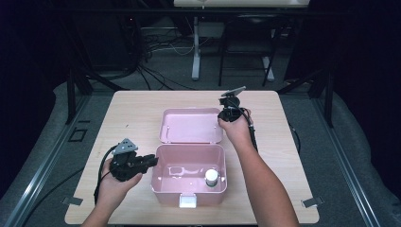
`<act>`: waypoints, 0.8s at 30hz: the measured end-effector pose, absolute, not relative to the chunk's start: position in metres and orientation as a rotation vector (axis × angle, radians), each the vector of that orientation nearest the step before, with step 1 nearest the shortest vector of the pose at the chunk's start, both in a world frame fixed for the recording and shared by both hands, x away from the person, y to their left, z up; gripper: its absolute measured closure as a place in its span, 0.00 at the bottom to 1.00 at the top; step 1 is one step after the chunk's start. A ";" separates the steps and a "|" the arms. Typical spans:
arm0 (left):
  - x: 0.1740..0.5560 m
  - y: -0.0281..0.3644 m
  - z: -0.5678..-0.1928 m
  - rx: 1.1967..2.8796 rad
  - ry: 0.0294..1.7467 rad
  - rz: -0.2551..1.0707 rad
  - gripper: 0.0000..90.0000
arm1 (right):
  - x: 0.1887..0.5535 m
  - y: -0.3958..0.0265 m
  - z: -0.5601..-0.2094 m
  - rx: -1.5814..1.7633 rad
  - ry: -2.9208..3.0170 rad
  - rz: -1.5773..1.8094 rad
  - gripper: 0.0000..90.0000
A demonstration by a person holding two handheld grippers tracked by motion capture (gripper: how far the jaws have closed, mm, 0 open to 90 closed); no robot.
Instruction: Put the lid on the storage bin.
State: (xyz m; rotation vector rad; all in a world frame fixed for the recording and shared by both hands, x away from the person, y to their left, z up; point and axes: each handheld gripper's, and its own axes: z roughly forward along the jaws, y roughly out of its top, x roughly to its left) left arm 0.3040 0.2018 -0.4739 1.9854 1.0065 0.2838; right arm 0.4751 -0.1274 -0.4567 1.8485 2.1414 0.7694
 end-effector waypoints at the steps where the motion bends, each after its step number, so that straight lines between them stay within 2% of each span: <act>1: 0.304 0.202 -0.474 1.984 1.008 0.283 0.85 | 0.474 -0.128 -0.455 1.848 2.134 0.782 0.94; 24: 0.304 0.201 -0.474 1.985 1.006 0.287 0.85 | 0.461 -0.133 -0.435 1.779 2.079 0.899 0.96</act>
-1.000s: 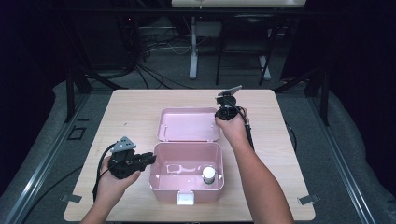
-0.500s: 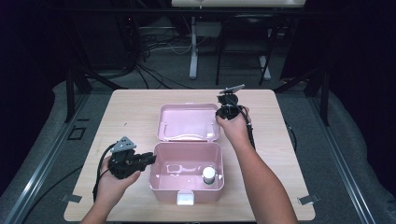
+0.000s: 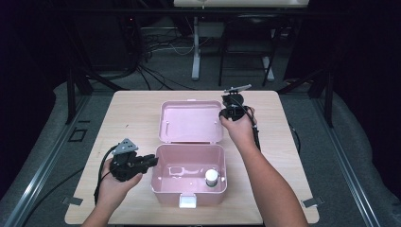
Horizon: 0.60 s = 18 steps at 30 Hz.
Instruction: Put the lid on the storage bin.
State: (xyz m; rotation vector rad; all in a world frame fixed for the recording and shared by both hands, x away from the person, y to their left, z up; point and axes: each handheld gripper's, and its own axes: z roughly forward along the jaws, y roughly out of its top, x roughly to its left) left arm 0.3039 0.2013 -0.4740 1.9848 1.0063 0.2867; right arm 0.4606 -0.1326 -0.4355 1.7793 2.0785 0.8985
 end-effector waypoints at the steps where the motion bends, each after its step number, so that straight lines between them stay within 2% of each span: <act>1: 0.304 0.201 -0.474 1.985 1.006 0.288 0.85 | 0.460 -0.133 -0.434 1.777 2.078 0.901 0.96; 18: 0.304 0.201 -0.474 1.985 1.009 0.293 0.85 | 0.440 -0.135 -0.410 1.663 2.073 0.947 0.96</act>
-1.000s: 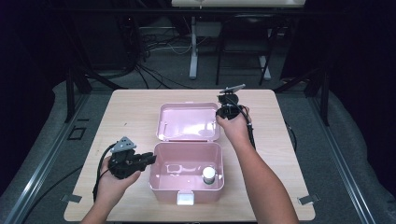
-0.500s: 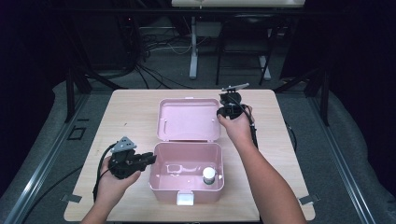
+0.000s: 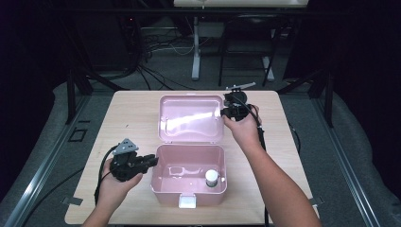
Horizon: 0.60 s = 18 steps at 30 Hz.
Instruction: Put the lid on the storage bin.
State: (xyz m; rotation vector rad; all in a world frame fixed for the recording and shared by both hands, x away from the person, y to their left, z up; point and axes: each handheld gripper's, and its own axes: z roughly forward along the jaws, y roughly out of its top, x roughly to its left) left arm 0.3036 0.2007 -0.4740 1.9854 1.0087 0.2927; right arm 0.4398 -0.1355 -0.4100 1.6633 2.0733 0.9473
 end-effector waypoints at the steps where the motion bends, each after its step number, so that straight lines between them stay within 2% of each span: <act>1: 0.304 0.201 -0.474 1.986 1.009 0.294 0.85 | 0.437 -0.135 -0.408 1.642 2.069 0.953 0.96; 18: 0.303 0.200 -0.474 1.983 1.017 0.296 0.85 | 0.413 -0.140 -0.394 1.557 2.047 1.049 0.97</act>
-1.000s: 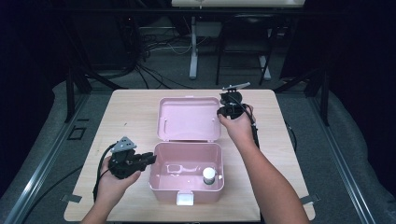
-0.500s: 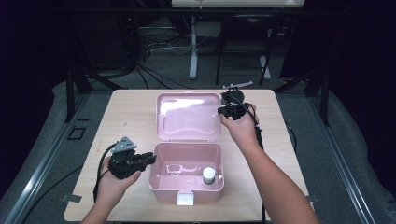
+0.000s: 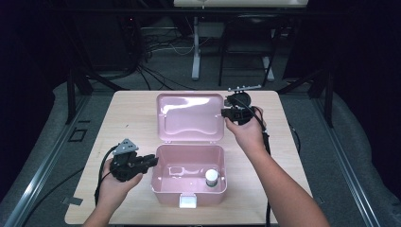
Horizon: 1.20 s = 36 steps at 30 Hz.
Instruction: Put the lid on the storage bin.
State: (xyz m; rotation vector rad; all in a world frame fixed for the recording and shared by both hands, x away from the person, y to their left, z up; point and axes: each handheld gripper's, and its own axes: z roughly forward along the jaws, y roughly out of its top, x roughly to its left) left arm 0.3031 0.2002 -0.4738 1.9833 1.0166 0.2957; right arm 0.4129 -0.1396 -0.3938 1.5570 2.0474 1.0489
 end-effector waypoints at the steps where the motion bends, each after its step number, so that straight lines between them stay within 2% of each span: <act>1: 0.303 0.200 -0.474 1.982 1.018 0.294 0.85 | 0.410 -0.140 -0.393 1.548 2.043 1.060 0.97; 36: 0.303 0.200 -0.474 1.983 1.019 0.298 0.85 | 0.360 -0.148 -0.387 1.388 1.998 1.196 0.98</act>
